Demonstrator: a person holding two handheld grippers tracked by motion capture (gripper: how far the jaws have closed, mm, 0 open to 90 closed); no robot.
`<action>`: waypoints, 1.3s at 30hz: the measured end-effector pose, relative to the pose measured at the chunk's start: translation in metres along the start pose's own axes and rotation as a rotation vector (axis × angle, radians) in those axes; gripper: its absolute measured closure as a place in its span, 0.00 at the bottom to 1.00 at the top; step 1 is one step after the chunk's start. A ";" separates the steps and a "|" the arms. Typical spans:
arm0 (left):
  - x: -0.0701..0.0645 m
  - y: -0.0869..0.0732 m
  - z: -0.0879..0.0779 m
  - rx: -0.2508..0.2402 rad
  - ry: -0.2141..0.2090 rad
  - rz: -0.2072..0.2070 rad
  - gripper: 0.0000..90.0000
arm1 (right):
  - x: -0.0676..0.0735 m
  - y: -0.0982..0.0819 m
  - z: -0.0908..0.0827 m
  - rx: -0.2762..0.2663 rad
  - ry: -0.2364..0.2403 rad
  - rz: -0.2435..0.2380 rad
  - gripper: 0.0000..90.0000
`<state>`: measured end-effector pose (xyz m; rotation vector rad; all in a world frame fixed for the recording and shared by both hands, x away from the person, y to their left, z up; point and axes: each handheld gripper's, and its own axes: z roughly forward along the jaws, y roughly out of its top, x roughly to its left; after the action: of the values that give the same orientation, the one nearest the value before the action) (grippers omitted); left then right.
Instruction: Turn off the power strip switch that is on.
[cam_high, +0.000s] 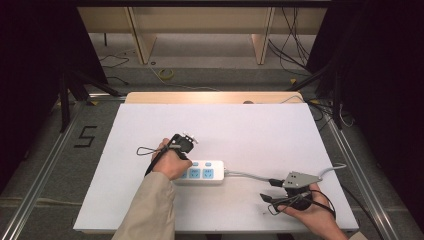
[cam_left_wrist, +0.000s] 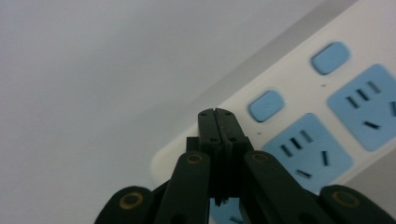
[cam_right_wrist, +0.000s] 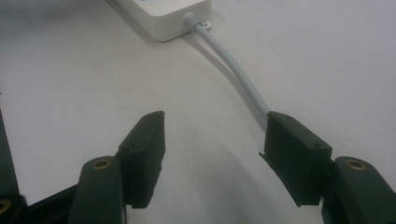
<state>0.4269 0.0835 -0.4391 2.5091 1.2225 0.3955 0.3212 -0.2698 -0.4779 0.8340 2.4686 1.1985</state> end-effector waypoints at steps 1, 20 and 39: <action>-0.001 0.000 0.001 -0.006 0.011 0.001 1.00 | 0.000 0.000 0.000 0.001 0.000 -0.001 0.44; 0.008 -0.002 -0.002 -0.003 0.002 -0.024 1.00 | -0.001 0.000 0.001 0.001 0.001 0.002 0.44; 0.006 -0.002 0.000 0.006 0.015 -0.010 1.00 | 0.000 0.000 0.000 0.001 -0.001 0.000 0.44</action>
<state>0.4286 0.0897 -0.4391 2.5085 1.2429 0.4097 0.3210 -0.2699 -0.4782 0.8347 2.4686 1.1957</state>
